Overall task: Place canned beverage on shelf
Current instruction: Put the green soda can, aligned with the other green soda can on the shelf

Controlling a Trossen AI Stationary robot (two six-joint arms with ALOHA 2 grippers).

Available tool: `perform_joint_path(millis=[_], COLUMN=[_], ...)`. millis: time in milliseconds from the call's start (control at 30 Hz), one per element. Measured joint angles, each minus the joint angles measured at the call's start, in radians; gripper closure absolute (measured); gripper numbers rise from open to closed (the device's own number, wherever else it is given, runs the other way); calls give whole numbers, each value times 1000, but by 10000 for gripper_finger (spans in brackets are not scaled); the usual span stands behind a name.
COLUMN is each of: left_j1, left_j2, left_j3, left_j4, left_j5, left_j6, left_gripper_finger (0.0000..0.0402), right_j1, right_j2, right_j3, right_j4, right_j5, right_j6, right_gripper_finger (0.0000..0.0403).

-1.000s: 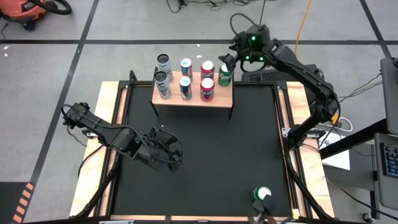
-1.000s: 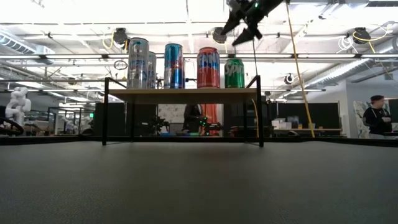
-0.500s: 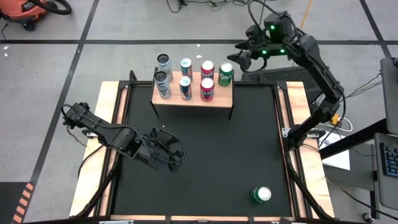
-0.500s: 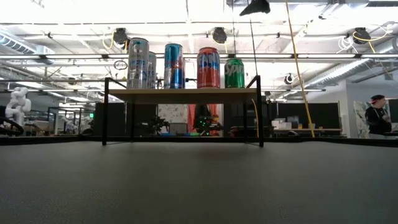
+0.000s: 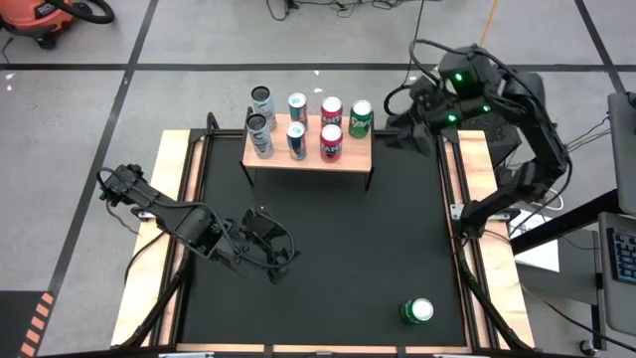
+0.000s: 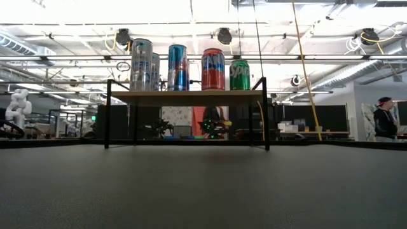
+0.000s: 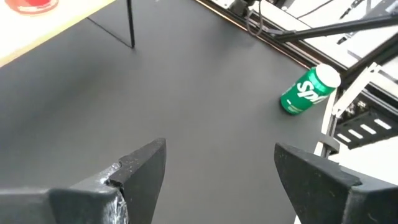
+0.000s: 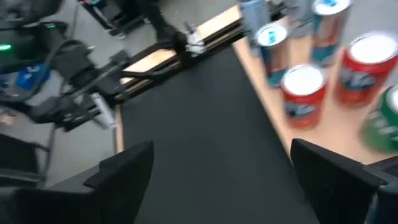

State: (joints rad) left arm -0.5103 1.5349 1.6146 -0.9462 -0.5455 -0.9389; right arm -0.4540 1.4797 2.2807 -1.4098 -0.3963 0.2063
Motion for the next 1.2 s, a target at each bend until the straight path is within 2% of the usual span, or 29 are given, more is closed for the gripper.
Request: perform_joint_path(millis=[67, 433, 700, 1000, 1200], left_j1=[-9, -66, -132, -154, -140], left_j2=[0, 0, 0, 0, 0], left_j3=[0, 0, 0, 0, 0], left_j4=[3, 54, 120, 123, 131], left_j5=[0, 0, -8, -8, -8], left_j6=[12, 30, 30, 70, 142], left_gripper_finger=[103, 103, 103, 103, 103], right_j1=[39, 365, 586, 835, 976], right_j2=[-17, -76, -70, -34, 3], right_j3=[0, 0, 0, 0, -1], right_j4=[-22, -143, -148, -153, -162], right_j5=[6, 185, 227, 422, 506], right_j6=[46, 288, 380, 488, 552], right_gripper_finger=[46, 46, 46, 46, 46])
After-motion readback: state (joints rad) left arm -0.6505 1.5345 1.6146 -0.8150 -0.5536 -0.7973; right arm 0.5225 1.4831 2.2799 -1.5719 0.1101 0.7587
